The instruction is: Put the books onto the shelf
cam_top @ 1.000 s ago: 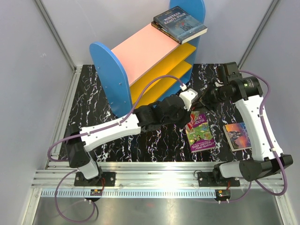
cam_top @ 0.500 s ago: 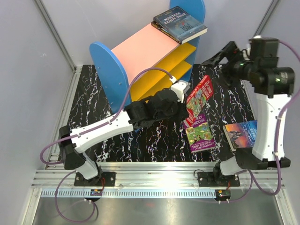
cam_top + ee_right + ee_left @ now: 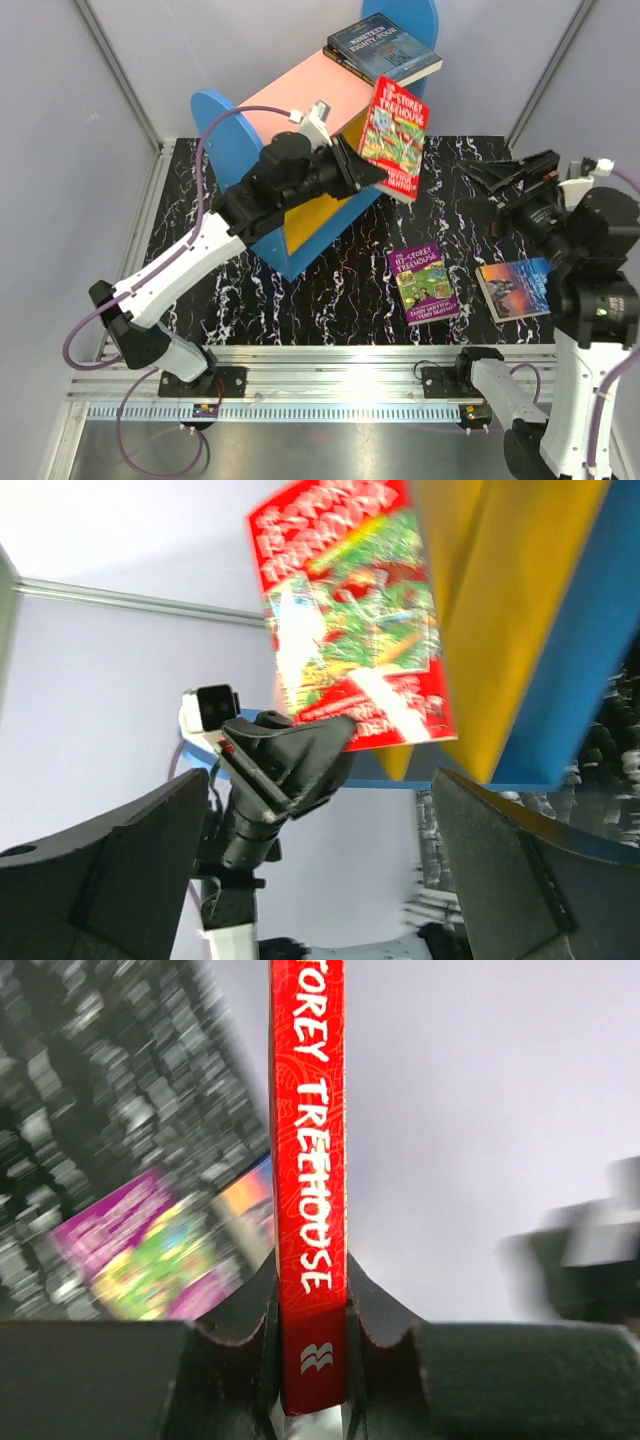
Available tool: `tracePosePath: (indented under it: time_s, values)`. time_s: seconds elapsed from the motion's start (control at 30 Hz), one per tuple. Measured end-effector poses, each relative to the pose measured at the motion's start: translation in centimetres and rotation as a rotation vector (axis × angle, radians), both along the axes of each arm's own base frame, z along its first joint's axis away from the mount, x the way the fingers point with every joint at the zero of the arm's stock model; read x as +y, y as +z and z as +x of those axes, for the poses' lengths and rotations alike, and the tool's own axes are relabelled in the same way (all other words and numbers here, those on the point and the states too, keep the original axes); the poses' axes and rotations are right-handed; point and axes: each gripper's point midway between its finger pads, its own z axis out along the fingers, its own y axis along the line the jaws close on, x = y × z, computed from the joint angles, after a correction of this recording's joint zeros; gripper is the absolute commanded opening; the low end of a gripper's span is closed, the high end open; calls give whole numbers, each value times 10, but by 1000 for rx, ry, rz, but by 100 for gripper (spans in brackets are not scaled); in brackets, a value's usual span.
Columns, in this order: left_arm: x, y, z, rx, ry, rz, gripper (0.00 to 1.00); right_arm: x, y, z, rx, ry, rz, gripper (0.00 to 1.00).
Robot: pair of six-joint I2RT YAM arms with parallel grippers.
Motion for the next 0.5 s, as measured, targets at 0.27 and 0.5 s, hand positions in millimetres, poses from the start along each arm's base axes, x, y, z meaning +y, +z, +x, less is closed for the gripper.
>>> tracePosePath:
  time_s: [0.27, 0.5]
  values:
    - [4, 91, -4, 29, 14, -366, 0, 14, -63, 43, 133, 37, 308, 100]
    - [-1, 107, -12, 106, 15, -506, 0, 15, -13, 42, -31, 64, 358, 98]
